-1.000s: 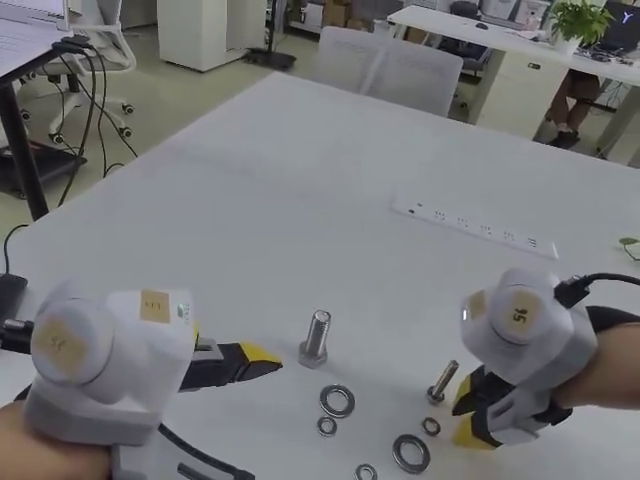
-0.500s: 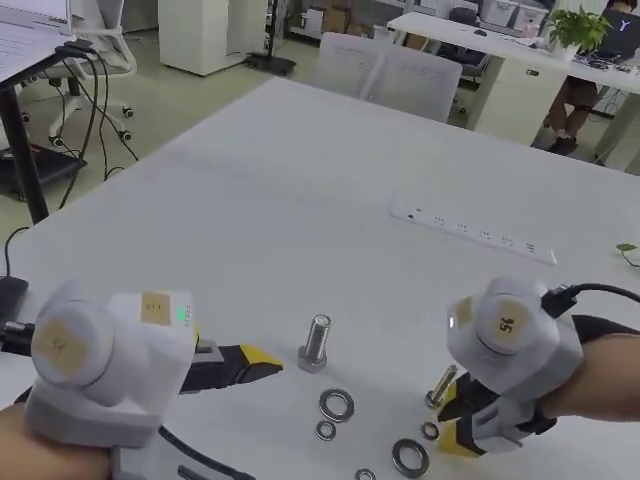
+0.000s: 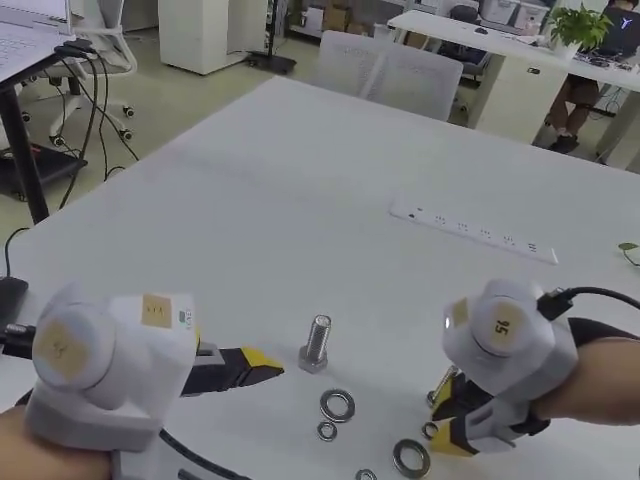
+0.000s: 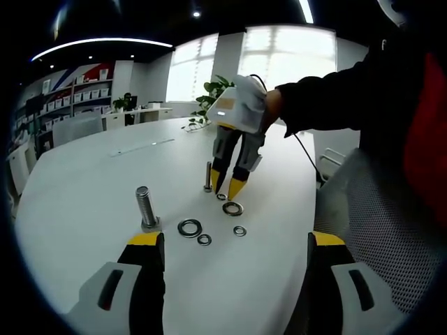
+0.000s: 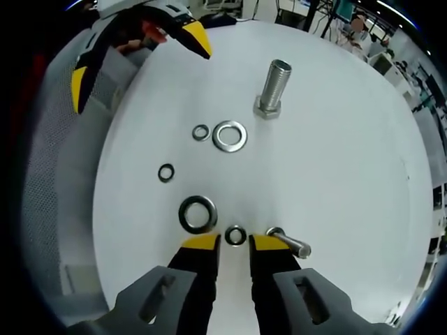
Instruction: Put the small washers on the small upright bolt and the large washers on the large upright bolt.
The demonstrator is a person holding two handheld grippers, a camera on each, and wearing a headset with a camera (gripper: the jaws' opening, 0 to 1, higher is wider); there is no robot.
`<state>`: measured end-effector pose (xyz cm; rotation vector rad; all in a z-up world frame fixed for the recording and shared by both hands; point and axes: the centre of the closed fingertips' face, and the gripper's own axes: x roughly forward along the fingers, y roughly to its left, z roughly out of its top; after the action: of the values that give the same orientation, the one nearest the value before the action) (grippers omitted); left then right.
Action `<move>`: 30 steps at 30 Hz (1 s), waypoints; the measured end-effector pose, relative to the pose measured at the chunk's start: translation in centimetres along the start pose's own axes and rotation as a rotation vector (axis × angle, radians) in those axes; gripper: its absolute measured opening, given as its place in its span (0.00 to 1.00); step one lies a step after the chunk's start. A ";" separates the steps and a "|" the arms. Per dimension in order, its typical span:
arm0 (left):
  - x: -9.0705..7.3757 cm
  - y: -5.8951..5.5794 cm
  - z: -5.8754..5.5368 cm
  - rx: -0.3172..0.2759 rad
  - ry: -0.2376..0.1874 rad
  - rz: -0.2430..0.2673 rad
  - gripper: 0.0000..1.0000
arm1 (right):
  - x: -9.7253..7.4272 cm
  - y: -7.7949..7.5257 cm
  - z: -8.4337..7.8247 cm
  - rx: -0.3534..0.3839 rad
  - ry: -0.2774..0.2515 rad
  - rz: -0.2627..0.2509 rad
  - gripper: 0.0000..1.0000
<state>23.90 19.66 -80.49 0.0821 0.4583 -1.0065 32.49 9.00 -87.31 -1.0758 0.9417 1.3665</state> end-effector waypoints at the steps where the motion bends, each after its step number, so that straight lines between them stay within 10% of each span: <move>1: 0.0 0.0 0.0 0.000 0.000 0.000 0.84 | 0.0 0.0 0.0 0.002 -0.002 0.001 0.18; 30: -0.1 -0.1 0.1 0.000 -0.009 0.008 0.83 | -0.3 1.6 -1.3 -0.006 0.087 0.065 0.15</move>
<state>23.83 19.69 -80.34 0.0796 0.4492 -0.9991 31.00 7.54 -87.45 -1.1253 1.0450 1.3847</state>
